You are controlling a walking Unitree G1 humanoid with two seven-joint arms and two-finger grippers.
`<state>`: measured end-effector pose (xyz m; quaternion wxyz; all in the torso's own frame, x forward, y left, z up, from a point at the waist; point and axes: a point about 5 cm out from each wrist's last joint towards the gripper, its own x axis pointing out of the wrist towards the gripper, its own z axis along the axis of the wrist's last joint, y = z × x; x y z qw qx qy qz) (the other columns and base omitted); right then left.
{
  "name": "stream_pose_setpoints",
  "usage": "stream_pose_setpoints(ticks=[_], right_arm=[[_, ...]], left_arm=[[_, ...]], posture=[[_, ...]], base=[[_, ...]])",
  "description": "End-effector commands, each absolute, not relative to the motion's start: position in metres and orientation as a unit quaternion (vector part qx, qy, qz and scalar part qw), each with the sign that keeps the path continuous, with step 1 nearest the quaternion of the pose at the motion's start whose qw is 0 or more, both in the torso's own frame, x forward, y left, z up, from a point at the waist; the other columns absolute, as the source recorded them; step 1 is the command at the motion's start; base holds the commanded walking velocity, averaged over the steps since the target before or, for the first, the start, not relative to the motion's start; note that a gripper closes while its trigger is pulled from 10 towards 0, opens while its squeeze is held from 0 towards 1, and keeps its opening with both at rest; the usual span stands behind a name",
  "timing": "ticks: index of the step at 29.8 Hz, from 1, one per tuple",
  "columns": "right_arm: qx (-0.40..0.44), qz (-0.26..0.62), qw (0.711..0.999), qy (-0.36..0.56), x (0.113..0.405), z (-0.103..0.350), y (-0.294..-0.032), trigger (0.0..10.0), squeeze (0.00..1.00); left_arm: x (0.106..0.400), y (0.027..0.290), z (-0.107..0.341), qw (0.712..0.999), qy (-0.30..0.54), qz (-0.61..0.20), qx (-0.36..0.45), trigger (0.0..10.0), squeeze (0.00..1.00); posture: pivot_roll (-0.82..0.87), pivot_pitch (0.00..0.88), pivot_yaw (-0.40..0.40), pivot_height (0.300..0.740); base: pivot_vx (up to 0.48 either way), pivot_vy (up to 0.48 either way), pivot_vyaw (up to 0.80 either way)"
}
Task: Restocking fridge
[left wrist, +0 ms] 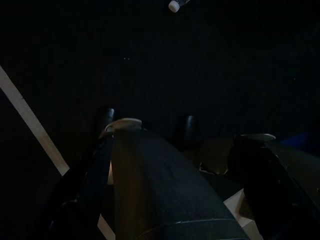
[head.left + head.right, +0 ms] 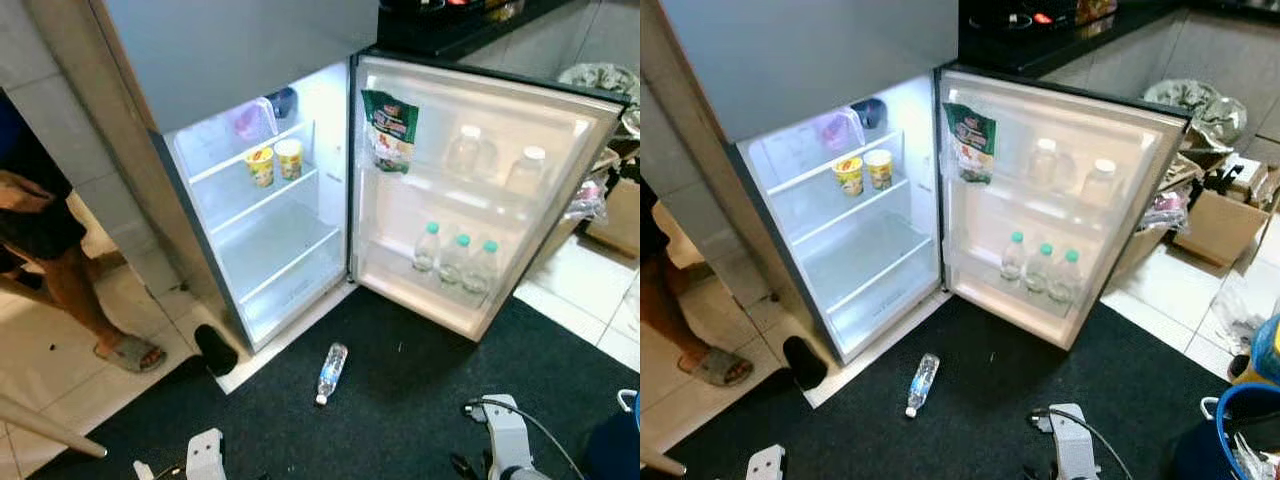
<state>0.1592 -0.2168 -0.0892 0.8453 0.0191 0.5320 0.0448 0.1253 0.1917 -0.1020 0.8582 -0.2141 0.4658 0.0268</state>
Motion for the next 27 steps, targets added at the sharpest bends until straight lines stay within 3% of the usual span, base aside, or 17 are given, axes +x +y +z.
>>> stream_pose_setpoints(ticks=[1,14,27], right_arm=[[0.017,0.049,0.842,0.537,0.156,-0.091,-0.215,10.0,0.00],[0.005,0.053,0.837,0.545,0.153,-0.092,-0.215,10.0,0.00],[-0.011,0.053,0.832,0.553,0.150,-0.093,-0.218,10.0,0.00]], left_arm=[[0.121,0.192,-0.103,0.855,0.473,0.024,-0.213,10.0,0.00],[0.112,0.183,-0.107,0.844,0.504,-0.026,-0.180,10.0,0.00],[0.108,0.186,-0.108,0.841,0.515,-0.027,-0.164,10.0,0.00]], posture=[[-0.02,0.000,0.004,0.740],[-0.02,0.000,0.008,0.740],[-0.02,0.000,0.007,0.740]], base=[[0.000,0.000,0.00],[0.000,0.000,0.00],[0.000,0.000,0.00]])
